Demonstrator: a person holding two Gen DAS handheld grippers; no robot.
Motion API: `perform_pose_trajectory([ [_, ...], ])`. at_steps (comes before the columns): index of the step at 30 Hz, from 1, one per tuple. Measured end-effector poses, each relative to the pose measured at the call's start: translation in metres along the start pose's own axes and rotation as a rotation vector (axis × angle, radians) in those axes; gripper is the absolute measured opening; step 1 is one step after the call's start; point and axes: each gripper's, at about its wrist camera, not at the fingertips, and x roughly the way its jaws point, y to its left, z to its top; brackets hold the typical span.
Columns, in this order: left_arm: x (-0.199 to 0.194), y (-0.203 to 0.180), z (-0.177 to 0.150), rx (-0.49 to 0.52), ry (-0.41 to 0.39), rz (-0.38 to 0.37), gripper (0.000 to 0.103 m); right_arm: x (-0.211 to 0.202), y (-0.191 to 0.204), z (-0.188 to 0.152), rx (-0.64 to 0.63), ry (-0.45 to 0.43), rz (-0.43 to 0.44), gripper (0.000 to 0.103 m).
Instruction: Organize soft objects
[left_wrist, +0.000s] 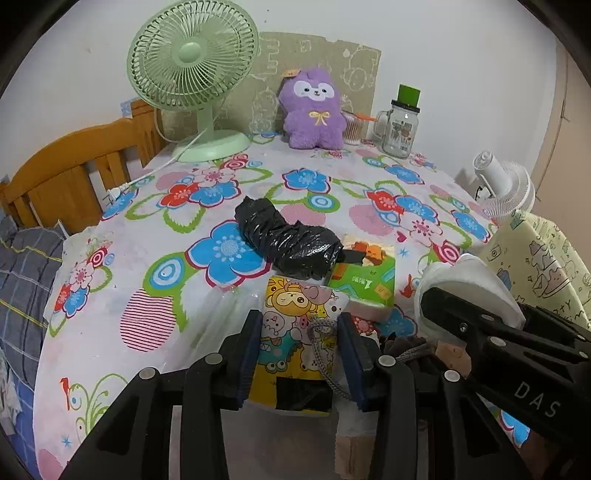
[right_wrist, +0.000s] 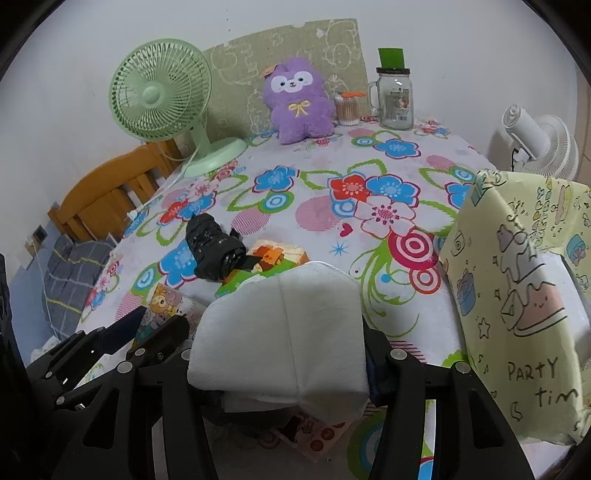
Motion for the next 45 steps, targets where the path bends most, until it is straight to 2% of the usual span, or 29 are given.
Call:
perform_pose_trajectory([
  [13, -0.036, -0.007, 0.019, -0.004, -0.107, 0.001, 0.043, -0.036, 0.003, 0.015, -0.005, -0.08, 0.01, 0.058],
  [29, -0.069, -0.03, 0.032, 0.034, -0.168, -0.003, 0.043, -0.077, -0.009, 0.024, -0.005, -0.143, -0.018, 0.058],
  [45, -0.078, -0.071, 0.038, 0.075, -0.178, -0.033, 0.043, -0.103, -0.044, 0.028, 0.017, -0.168, -0.073, 0.058],
])
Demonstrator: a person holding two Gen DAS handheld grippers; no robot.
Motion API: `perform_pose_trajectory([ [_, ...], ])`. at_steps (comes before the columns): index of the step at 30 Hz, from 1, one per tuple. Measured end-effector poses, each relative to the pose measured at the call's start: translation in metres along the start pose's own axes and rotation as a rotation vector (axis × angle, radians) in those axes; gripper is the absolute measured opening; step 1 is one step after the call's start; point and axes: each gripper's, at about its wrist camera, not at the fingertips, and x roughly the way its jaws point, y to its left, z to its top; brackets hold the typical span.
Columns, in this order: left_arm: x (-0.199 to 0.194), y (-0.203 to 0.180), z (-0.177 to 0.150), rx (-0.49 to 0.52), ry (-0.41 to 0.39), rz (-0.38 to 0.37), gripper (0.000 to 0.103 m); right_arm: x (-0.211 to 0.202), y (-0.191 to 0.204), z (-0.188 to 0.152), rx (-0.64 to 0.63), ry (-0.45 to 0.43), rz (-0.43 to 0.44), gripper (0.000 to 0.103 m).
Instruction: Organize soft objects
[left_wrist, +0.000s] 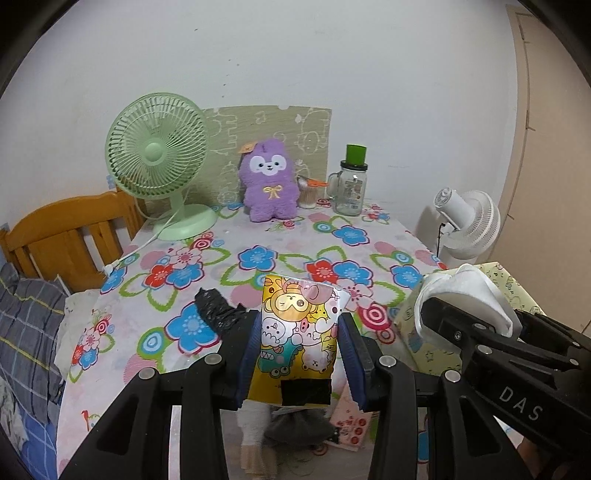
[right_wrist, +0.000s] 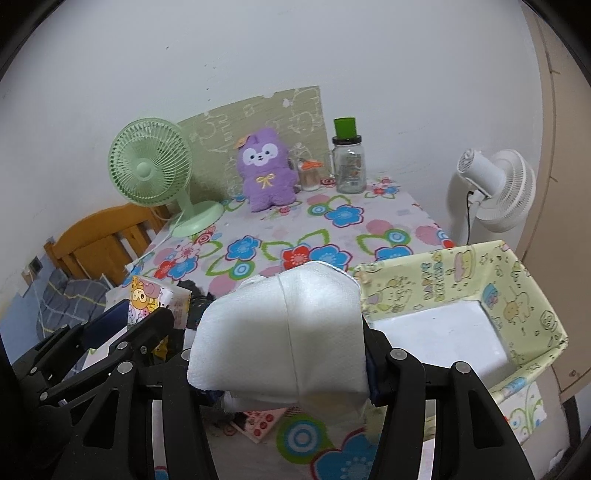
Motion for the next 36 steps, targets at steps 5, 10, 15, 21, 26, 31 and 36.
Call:
perform_pose_trajectory([
  [5, 0.0, -0.016, 0.005, 0.02, -0.004, -0.011, 0.043, -0.005, -0.015, 0.003, 0.009, -0.012, -0.018, 0.058],
  [10, 0.001, -0.031, 0.009, 0.036, -0.01, -0.02, 0.043, -0.01, -0.029, 0.005, 0.019, -0.02, -0.034, 0.058],
  [15, 0.001, -0.047, 0.014, 0.059, -0.016, -0.032, 0.043, -0.017, -0.043, 0.007, 0.032, -0.032, -0.045, 0.058],
  [21, 0.001, -0.067, 0.016, 0.086, -0.026, -0.054, 0.043, -0.025, -0.064, 0.008, 0.051, -0.045, -0.072, 0.058],
  [26, 0.005, -0.088, 0.017, 0.111, -0.022, -0.082, 0.043, -0.031, -0.084, 0.009, 0.069, -0.057, -0.094, 0.058],
  [31, 0.008, -0.107, 0.022, 0.145, -0.034, -0.108, 0.043, -0.035, -0.103, 0.011, 0.087, -0.066, -0.12, 0.058],
  [36, 0.017, -0.125, 0.024, 0.169, -0.027, -0.138, 0.043, -0.036, -0.123, 0.011, 0.107, -0.065, -0.154, 0.058],
])
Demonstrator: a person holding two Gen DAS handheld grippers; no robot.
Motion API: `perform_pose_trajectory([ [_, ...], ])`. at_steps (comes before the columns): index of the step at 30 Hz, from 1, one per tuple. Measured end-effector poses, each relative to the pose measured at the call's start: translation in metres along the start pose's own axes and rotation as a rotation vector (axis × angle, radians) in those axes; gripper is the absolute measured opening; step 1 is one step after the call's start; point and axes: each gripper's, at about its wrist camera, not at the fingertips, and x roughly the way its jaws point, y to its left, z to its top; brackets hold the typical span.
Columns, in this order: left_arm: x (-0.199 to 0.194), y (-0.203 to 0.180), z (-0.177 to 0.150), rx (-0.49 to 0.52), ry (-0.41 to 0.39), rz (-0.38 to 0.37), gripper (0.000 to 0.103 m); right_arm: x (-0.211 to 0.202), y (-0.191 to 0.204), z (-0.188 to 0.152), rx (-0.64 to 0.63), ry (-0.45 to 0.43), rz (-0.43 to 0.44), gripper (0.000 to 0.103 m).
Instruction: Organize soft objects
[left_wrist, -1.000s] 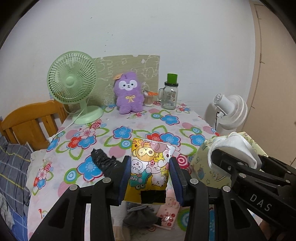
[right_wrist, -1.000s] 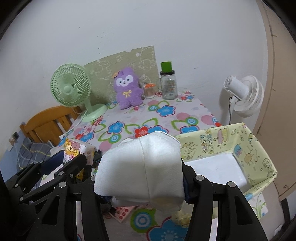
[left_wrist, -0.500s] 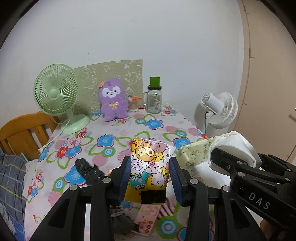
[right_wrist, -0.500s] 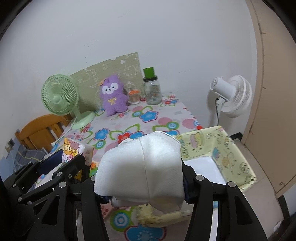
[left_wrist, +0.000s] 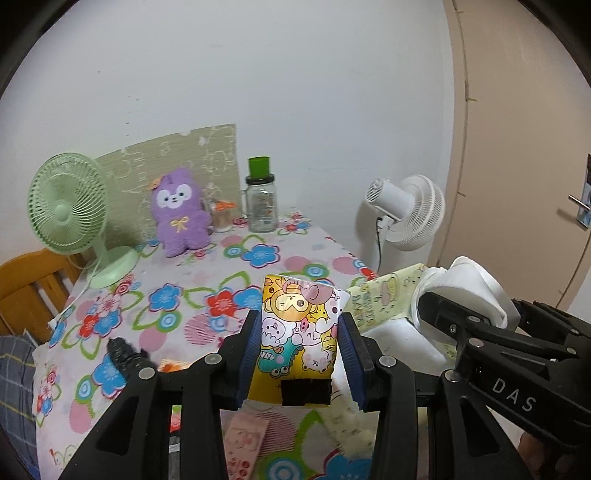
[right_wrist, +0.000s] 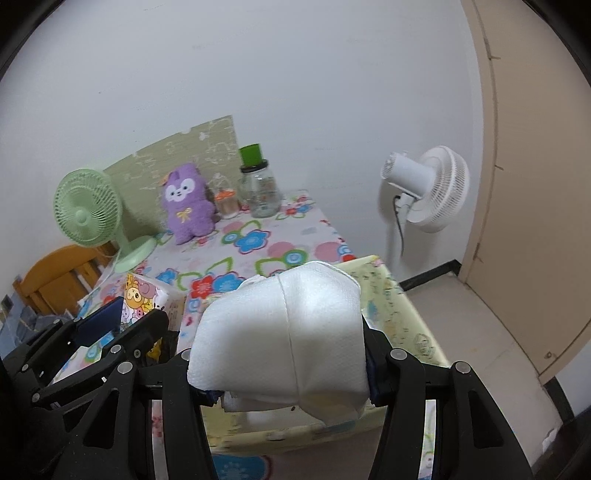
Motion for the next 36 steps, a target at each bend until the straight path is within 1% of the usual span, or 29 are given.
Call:
perform_pose_trajectory([
  [10, 0.026, -0.032, 0.001, 0.042, 0.044, -0.064, 0.043, 0.007, -0.033, 0.001, 0.043, 0.009, -0.056, 0.058],
  [16, 0.04, -0.05, -0.001, 0.08, 0.076, -0.097, 0.043, 0.014, -0.04, -0.001, 0.052, 0.023, -0.062, 0.058],
  [22, 0.053, -0.059, -0.003, 0.1, 0.108, -0.119, 0.047, 0.024, -0.043, -0.001, 0.052, 0.041, -0.063, 0.058],
  [24, 0.058, -0.062, -0.003, 0.105, 0.121, -0.125, 0.061, 0.027, -0.043, -0.001, 0.052, 0.047, -0.062, 0.058],
  [25, 0.059, -0.063, -0.004, 0.107, 0.125, -0.123, 0.076, 0.029, -0.043, -0.001, 0.052, 0.051, -0.06, 0.058],
  [26, 0.061, -0.064, -0.004, 0.112, 0.13, -0.119, 0.086, 0.031, -0.043, -0.001, 0.052, 0.055, -0.058, 0.058],
  [27, 0.062, -0.066, -0.005, 0.121, 0.132, -0.112, 0.089, 0.032, -0.042, -0.001, 0.052, 0.058, -0.057, 0.058],
  [29, 0.06, -0.07, -0.006, 0.142, 0.112, -0.091, 0.095, 0.036, -0.041, -0.001, 0.05, 0.065, -0.054, 0.058],
  [32, 0.059, -0.073, -0.006, 0.165, 0.1, -0.082, 0.097, 0.039, -0.038, -0.002, 0.043, 0.074, -0.046, 0.061],
  [36, 0.064, -0.071, -0.006, 0.168, 0.116, -0.062, 0.097, 0.042, -0.032, -0.002, 0.027, 0.081, -0.031, 0.065],
])
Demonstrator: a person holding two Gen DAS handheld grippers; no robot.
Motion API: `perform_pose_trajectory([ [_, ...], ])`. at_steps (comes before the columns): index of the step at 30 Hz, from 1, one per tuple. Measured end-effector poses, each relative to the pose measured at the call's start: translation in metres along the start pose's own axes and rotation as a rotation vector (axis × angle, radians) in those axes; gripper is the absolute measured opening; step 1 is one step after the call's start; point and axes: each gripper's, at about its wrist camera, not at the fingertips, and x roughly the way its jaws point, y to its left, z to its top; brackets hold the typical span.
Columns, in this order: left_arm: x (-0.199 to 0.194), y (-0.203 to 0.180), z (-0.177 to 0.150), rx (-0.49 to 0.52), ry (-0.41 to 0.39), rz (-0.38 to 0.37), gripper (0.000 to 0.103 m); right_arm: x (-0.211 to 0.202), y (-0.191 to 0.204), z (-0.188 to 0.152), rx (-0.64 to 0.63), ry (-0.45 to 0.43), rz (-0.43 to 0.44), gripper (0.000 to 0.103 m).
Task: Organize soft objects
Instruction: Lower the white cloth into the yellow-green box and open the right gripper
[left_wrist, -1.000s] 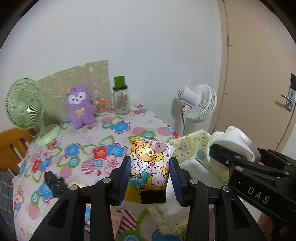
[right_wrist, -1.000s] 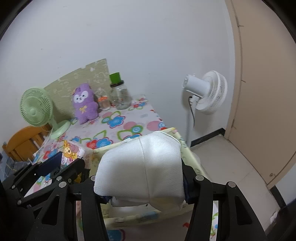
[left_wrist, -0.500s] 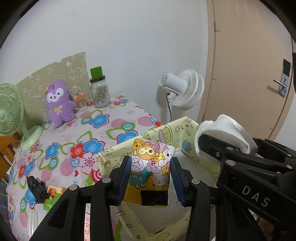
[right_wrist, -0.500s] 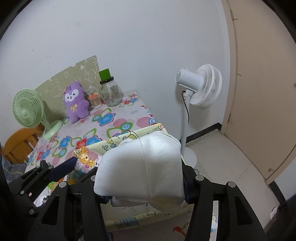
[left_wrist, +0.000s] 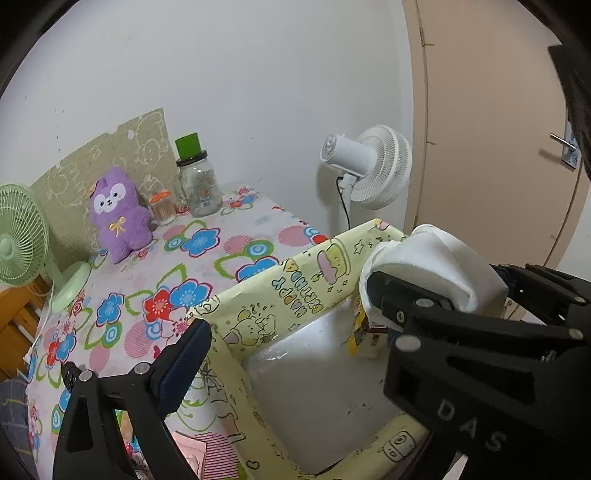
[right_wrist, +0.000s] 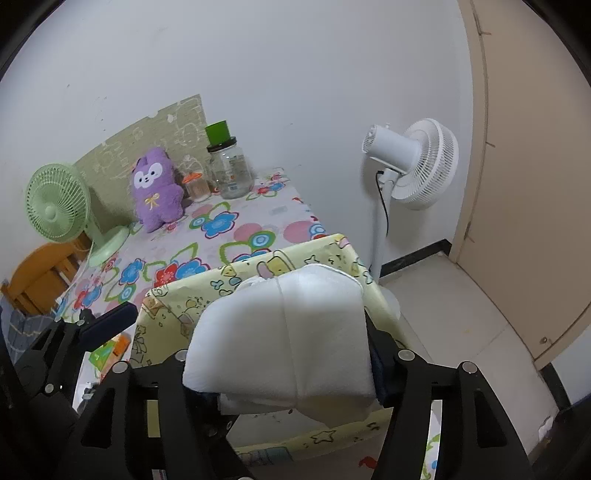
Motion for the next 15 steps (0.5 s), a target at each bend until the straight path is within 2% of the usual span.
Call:
perform_pose_trajectory([
  [8, 0.001, 0.007, -0.002, -0.016, 0.013, 0.014, 0.099, 0.003, 0.01, -0.002, -0.018, 0.016, -0.018, 0.084],
  [15, -0.003, 0.013, -0.006, -0.021, 0.012, 0.029, 0.1, 0.001, 0.018, -0.005, -0.033, 0.029, -0.035, 0.092],
])
